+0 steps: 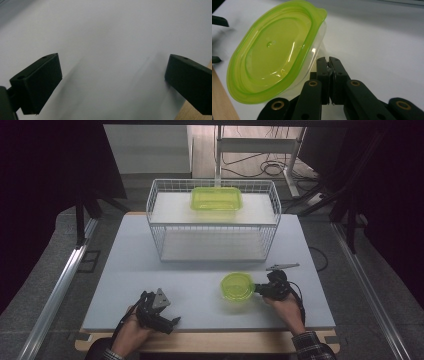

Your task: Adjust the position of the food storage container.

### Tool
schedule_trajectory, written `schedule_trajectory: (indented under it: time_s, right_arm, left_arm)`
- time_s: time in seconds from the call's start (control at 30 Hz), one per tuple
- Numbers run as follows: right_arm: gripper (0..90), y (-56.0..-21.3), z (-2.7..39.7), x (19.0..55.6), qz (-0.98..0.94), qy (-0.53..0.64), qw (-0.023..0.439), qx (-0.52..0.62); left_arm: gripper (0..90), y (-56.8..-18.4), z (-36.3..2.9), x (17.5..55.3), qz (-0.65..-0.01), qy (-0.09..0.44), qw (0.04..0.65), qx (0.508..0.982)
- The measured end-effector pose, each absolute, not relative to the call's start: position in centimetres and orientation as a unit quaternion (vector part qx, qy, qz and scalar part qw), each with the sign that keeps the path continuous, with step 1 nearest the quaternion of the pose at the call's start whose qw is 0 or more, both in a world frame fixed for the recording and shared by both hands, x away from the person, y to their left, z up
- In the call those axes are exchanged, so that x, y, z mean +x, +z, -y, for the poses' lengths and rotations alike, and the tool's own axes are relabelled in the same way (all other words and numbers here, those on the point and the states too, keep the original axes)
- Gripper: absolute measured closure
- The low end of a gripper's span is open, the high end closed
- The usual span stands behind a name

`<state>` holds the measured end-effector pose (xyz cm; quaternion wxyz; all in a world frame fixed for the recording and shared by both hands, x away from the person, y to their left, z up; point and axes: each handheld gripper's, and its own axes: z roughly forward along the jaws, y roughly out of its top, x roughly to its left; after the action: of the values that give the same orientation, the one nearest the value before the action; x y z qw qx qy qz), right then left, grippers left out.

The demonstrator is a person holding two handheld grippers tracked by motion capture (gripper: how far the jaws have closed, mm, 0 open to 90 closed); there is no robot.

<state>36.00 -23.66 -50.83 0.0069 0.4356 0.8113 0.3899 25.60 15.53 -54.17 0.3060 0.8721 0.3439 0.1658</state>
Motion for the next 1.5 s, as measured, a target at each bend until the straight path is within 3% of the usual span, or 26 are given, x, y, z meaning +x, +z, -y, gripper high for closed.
schedule_trajectory:
  time_s: [0.47,0.83,1.03,1.2,1.5]
  right_arm:
    - [86.2,-51.4,19.0,36.1,-0.832,0.398,-0.019,0.386]
    - [81.4,-50.0,20.5,35.9,-0.835,0.398,0.041,0.377]
    - [67.3,-49.0,21.4,35.1,-0.837,0.400,0.079,0.365]
    - [47.2,-48.6,21.9,34.7,-0.833,0.406,0.097,0.363]
    - [13.1,-48.9,23.5,34.4,-0.821,0.423,0.079,0.374]
  left_arm:
    - [0.8,-54.2,-15.5,25.6,-0.345,0.165,0.305,0.872]
    - [0.3,-53.9,-15.5,25.6,-0.347,0.161,0.311,0.870]
    - [0.0,-53.8,-15.7,25.6,-0.351,0.164,0.322,0.864]
    - [0.0,-53.8,-15.8,25.6,-0.348,0.171,0.325,0.863]
    - [0.0,-53.8,-15.8,25.6,-0.343,0.179,0.322,0.864]
